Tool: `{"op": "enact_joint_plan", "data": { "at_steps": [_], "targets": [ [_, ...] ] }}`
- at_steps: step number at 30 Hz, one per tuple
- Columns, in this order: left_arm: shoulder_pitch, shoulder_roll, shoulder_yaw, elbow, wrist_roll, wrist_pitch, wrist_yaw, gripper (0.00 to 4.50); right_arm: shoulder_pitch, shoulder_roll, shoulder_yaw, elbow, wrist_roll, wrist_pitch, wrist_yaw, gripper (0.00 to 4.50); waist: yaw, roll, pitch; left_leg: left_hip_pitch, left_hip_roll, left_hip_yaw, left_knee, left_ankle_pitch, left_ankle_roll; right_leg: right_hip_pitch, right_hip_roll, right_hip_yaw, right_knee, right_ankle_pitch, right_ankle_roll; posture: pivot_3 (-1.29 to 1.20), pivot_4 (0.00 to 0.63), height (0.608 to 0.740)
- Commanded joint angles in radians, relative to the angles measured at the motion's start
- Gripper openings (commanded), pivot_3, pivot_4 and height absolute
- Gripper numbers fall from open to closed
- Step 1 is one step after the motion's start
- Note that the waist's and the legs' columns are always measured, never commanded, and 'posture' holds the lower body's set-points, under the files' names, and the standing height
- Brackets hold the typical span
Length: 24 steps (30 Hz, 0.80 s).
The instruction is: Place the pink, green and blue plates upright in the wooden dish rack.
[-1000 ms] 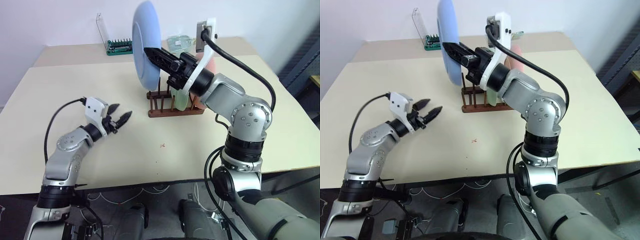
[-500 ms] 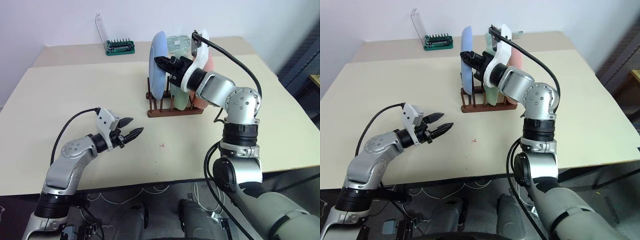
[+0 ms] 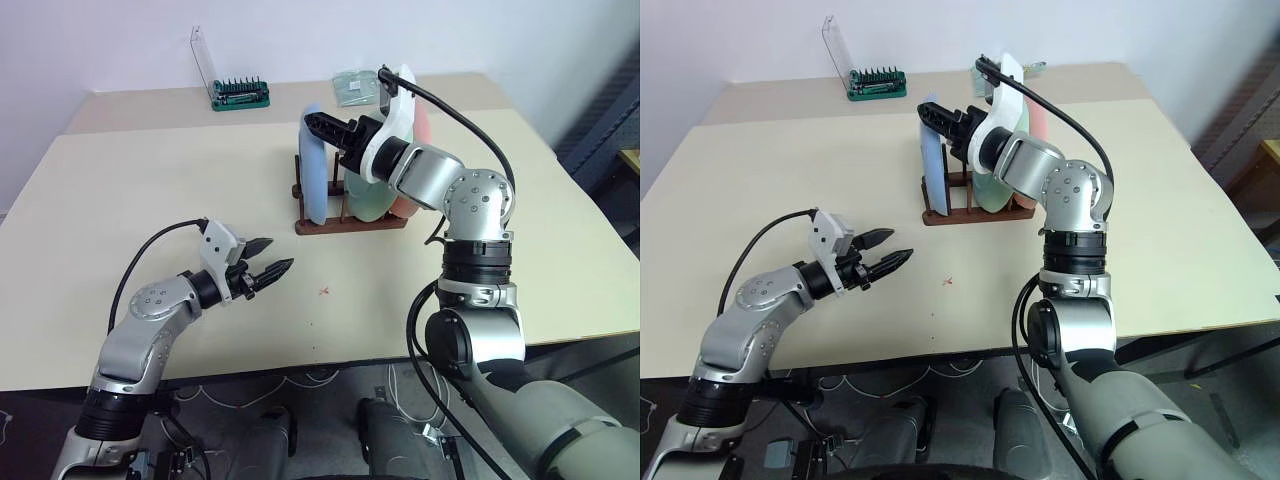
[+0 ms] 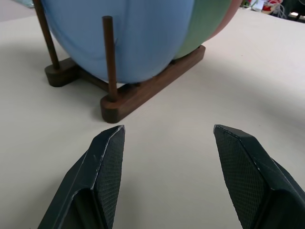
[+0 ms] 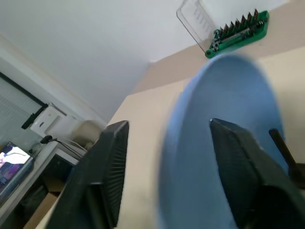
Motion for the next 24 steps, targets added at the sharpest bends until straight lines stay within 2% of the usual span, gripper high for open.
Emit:
{"op": "enact_joint_plan", "data": {
  "at_steps": [1, 6, 9, 12, 15, 17, 24],
  "targets": [
    [-0.003, -0.002, -0.001, -0.03, 0.003, -0.005, -0.002, 3.05, -0.037, -0.076, 0.07, -0.132, -0.046, -0.041, 0.079, 2.43, 0.0, 0.0, 0.0, 0.0, 0.0, 0.0, 0.0, 0.0, 0.0, 0.0, 0.0, 0.0, 0.0, 0.0, 0.0, 0.0, 0.15, 0.74],
    [0.0, -0.003, -0.011, -0.038, 0.001, -0.005, -0.008, 3.05, 0.027, -0.276, 0.193, -0.349, -0.133, -0.088, 0.241, 2.43, 0.004, 0.001, 0.001, -0.001, 0.0, 0.0, 0.001, 0.0, 0.0, 0.001, 0.0, 0.0, -0.001, 0.0, 0.0, 0.0, 0.15, 0.74],
    [-0.005, -0.005, -0.025, -0.043, 0.0, -0.007, -0.02, 3.05, 0.091, -0.378, 0.209, -0.416, -0.162, -0.101, 0.304, 1.61, 0.005, 0.0, 0.0, 0.0, 0.0, 0.0, 0.001, 0.0, 0.001, 0.002, 0.0, -0.001, -0.002, 0.0, 0.001, 0.0, 0.15, 0.74],
    [-0.023, -0.018, -0.061, -0.053, -0.002, -0.004, -0.039, 3.05, 0.227, -0.57, 0.228, -0.528, -0.219, -0.15, 0.439, 0.04, 0.012, 0.0, 0.001, -0.001, 0.0, 0.0, 0.002, -0.001, 0.001, 0.003, 0.0, -0.001, -0.002, 0.0, 0.001, 0.0, 0.15, 0.74],
    [-0.046, -0.038, -0.096, -0.038, 0.0, -0.004, -0.059, 3.05, 0.38, -0.742, 0.238, -0.606, -0.274, -0.199, 0.55, 0.04, 0.03, 0.001, 0.001, -0.001, 0.0, 0.001, 0.004, -0.002, 0.003, 0.004, -0.001, -0.001, -0.004, -0.001, 0.001, 0.0, 0.15, 0.74],
    [-0.056, -0.047, -0.109, -0.031, 0.002, -0.007, -0.069, 3.05, 0.444, -0.809, 0.26, -0.628, -0.335, -0.227, 0.568, 0.04, 0.03, 0.001, 0.001, -0.001, 0.0, 0.002, 0.005, -0.002, 0.003, 0.004, -0.001, -0.001, -0.004, -0.001, 0.002, 0.0, 0.15, 0.74],
    [-0.084, -0.062, -0.128, -0.002, 0.009, -0.015, -0.087, 3.05, 0.53, -0.839, 0.284, -0.614, -0.437, -0.247, 0.561, 0.04, 0.031, 0.001, 0.001, -0.001, 0.001, 0.004, 0.005, -0.002, 0.003, 0.004, -0.002, 0.0, -0.004, -0.001, 0.002, 0.0, 0.15, 0.74]
  ]
}}
